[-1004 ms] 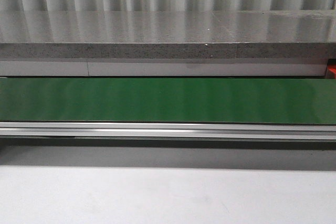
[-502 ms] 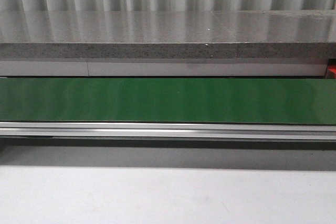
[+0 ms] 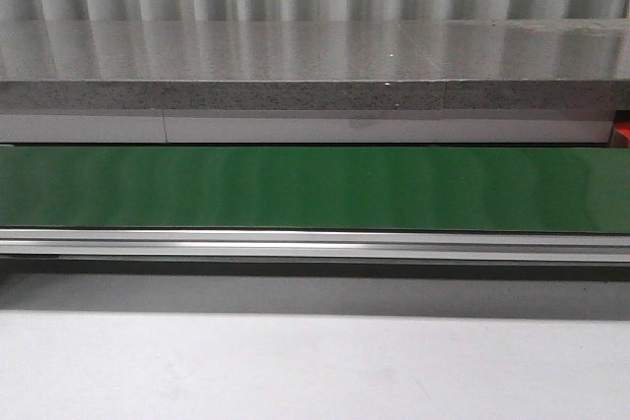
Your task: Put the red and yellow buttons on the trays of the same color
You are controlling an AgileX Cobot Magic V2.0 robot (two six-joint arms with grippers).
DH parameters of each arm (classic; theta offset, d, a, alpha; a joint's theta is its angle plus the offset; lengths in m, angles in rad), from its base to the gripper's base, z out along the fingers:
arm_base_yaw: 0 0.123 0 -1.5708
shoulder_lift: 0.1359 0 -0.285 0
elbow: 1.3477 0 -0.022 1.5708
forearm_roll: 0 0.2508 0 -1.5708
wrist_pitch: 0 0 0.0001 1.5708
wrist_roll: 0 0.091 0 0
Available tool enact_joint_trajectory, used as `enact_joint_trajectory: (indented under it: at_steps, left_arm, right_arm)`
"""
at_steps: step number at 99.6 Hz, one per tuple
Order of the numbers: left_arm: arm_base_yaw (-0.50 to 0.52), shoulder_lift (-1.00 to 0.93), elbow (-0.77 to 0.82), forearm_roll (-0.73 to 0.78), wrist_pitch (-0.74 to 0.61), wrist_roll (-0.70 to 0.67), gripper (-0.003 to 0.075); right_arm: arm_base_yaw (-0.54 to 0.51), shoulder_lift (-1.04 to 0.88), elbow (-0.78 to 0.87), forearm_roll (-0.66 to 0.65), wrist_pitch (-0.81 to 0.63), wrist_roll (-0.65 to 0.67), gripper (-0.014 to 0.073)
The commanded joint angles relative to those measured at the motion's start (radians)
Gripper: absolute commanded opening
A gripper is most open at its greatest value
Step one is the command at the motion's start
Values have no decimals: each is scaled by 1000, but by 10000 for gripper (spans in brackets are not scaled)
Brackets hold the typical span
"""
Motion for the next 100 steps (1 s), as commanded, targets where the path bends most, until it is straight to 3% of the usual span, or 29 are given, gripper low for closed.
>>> enact_joint_trajectory:
  at_steps: [1, 22, 42, 66, 100]
  left_arm:
    - [-8, 1, -28, -6, -70, 1, -19]
    - [-8, 1, -28, -6, -70, 1, -19]
    - [-8, 1, -28, -6, -70, 1, -19]
    - [-8, 1, -28, -6, -70, 1, -19]
    - [-8, 1, -28, -6, -70, 1, -19]
  right_arm:
    - [10, -69, 68, -11, -150, -9, -124]
    - [10, -282, 280, -11, -235, -5, -124]
    - [10, -439, 377, -11, -245, -6, -124]
    - [10, -436, 453, -12, -365, 0, -124]
    - [9, -436, 452, -12, -365, -6, -124]
